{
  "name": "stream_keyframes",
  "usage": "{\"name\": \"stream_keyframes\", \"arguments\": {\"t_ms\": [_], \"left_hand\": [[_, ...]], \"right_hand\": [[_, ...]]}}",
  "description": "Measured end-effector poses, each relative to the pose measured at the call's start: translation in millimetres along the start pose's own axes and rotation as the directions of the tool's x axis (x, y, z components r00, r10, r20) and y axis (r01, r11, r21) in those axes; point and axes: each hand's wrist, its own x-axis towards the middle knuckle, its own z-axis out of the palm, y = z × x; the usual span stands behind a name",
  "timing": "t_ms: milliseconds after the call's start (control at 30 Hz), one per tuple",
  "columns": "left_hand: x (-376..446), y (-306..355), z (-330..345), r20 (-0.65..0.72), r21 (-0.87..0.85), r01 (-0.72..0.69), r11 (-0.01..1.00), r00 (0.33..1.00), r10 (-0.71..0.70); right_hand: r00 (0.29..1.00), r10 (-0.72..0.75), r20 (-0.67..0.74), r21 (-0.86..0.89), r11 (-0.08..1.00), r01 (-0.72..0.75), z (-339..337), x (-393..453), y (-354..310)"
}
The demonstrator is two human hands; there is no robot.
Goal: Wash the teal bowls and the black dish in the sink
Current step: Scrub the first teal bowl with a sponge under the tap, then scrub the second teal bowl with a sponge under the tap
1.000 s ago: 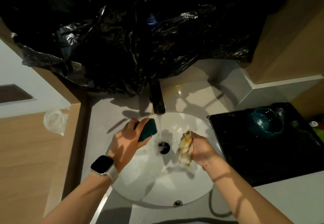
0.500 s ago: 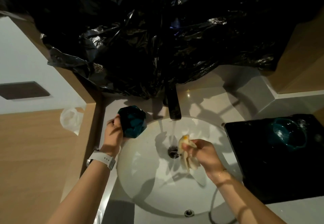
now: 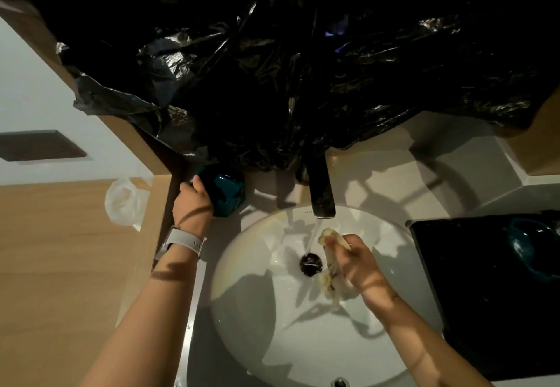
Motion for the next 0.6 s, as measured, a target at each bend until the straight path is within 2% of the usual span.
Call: {"name": "stream_keyframes", "arguments": {"t_ms": [100,233,267,367,467,533,600], "left_hand": [[7.5,-6.6,-1.1,0.015,0.099,-0.067,0.993,0.998,0.066],[6.7,-15.8,-0.6,0.062,0.286,-0.12,0.951,0.992,0.107],[6.3,-15.9,-1.0,0.051,0.286,-0.106,0.952,0.994,0.095],[6.7,-19.8,1.1,0.031,0.231,-0.055,0.971,0.998,0.049],[-11.7,-16.3,-1.7,-0.058,0.088,-0.056,0.995,0.996,0.061],[-40.7,-14.5,-5.4,-0.137,0.006,-0.121,0.993,0.983,0.12],[-81.8,-17.1,-5.5,-0.211,-0.029,-0.243,0.969,0.949,0.232]], "right_hand": [[0.996,-0.069,0.058,-0.019,0.997,0.07,-4.5,-3.1,-6.1],[0.983,-0.169,-0.074,-0.099,0.982,0.161,-11.0,-8.3,-1.2],[0.98,-0.185,-0.079,-0.121,0.977,0.174,-13.6,-8.9,1.5],[0.972,-0.209,-0.108,-0.109,0.974,0.197,-22.7,-18.3,3.4],[0.952,-0.267,-0.152,-0.124,0.96,0.25,-31.8,-28.3,-1.0],[0.951,-0.249,-0.185,-0.098,0.967,0.234,-40.0,-33.1,-0.1],[0.952,-0.198,-0.233,0.008,0.979,0.205,-53.9,-39.4,0.8]]}}
